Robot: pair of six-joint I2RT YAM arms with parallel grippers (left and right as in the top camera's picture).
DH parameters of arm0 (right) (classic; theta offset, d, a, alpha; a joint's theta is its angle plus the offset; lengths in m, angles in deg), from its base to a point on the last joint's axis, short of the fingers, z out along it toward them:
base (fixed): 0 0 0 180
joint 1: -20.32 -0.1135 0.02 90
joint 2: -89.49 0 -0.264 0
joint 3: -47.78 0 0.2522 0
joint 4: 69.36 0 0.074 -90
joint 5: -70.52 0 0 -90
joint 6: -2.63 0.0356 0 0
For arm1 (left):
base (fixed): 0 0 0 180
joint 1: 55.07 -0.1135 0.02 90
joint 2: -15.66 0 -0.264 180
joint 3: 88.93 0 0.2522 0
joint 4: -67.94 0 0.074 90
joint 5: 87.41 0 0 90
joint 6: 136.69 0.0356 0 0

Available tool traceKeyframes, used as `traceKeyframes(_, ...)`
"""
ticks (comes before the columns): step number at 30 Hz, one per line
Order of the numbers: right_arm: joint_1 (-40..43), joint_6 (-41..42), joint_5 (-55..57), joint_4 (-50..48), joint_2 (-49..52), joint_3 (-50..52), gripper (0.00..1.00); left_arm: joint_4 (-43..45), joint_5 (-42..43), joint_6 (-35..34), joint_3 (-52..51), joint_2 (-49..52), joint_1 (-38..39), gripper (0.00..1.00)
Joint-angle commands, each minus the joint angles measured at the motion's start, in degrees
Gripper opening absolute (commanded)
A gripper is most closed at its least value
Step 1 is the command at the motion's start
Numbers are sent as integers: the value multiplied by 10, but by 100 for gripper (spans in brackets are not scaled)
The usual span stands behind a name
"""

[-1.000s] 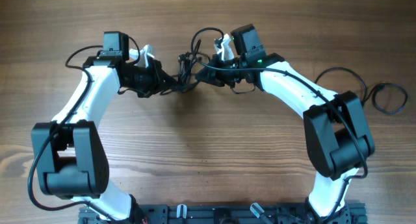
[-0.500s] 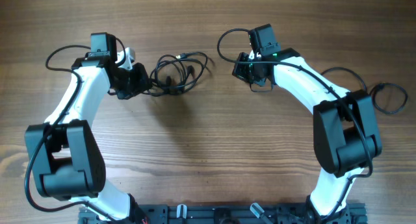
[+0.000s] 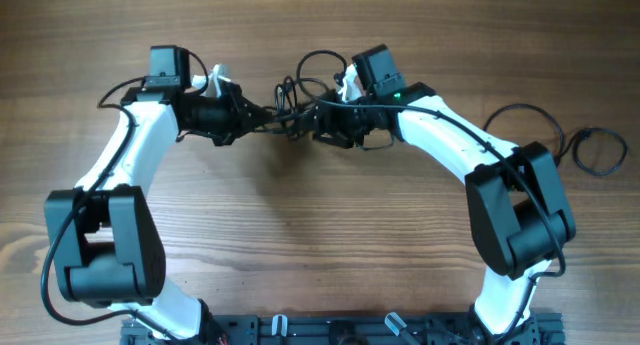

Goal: Untangle cables

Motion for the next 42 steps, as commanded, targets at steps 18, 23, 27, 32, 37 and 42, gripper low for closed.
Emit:
traceKeyframes(18, 5, 168, -36, -102, -7, 0, 19, 4, -184, -48, -1, -6, 35, 4)
traceKeyframes(23, 5, 168, -16, -102, -7, 0, 20, 4, -183, -48, -1, -6, 37, 4)
traceKeyframes(27, -3, 166, -14, -88, -7, 0, 31, 2, -168, -51, -1, -6, 37, 4)
traceKeyframes(32, -34, 169, 14, -80, -7, 0, 35, 2, -148, -51, -1, -6, 37, 4)
traceKeyframes(37, -40, 188, 50, -81, -7, 0, 34, 5, -78, -17, -1, -6, 37, 4)
traceKeyframes(42, -40, 190, 68, -83, -7, 0, 30, 7, -44, 15, -1, -6, 37, 4)
